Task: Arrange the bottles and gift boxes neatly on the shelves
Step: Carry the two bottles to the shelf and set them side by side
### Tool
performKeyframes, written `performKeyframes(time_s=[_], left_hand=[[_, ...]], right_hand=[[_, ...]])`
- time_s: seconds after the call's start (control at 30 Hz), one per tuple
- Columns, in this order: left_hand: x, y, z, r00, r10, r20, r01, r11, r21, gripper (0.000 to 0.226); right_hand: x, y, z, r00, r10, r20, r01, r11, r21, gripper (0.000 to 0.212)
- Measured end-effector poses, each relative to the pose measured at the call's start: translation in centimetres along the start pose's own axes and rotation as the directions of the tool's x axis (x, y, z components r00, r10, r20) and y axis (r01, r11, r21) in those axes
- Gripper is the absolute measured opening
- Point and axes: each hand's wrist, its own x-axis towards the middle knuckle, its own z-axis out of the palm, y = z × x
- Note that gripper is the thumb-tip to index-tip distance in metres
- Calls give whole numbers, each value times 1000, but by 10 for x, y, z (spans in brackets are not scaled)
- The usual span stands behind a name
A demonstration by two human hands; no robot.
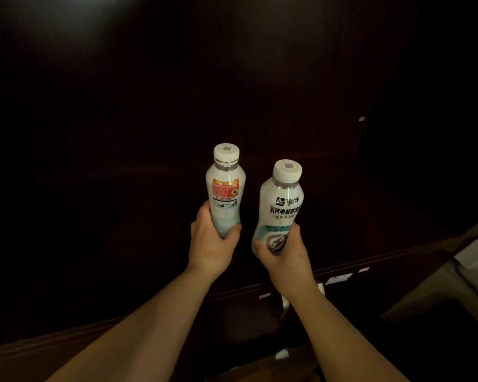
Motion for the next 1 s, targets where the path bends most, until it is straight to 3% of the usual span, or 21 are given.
performKeyframes(time_s=[0.43,0.5,0.63,0.77,0.87,1.0], left_hand=[[0,-3,-2,999,-5,39,5,1000,2,73],[-1,-1,-3,999,-10,44,10,1000,2,77],[1,2,1,1000,-15,6,14,1000,14,98],[7,-3,4,999,-44,-24,44,999,17,84],[5,-10,-2,998,-39,46,38,999,13,78],[4,-7,-4,998,-42,37,42,999,0,91]], right_hand=[[-5,6,-3,1000,-2,2,2,1000,-17,59],[-6,3,-4,1000,0,11,-1,1000,5,64],[-8,1,-10,1000,5,31,-7,997,82,99],[-12,-4,-10,999,-15,32,14,999,45,95],[-12,-4,-9,999,-28,24,28,999,31,99],[-10,-2,-10,999,-12,44,10,999,38,98]])
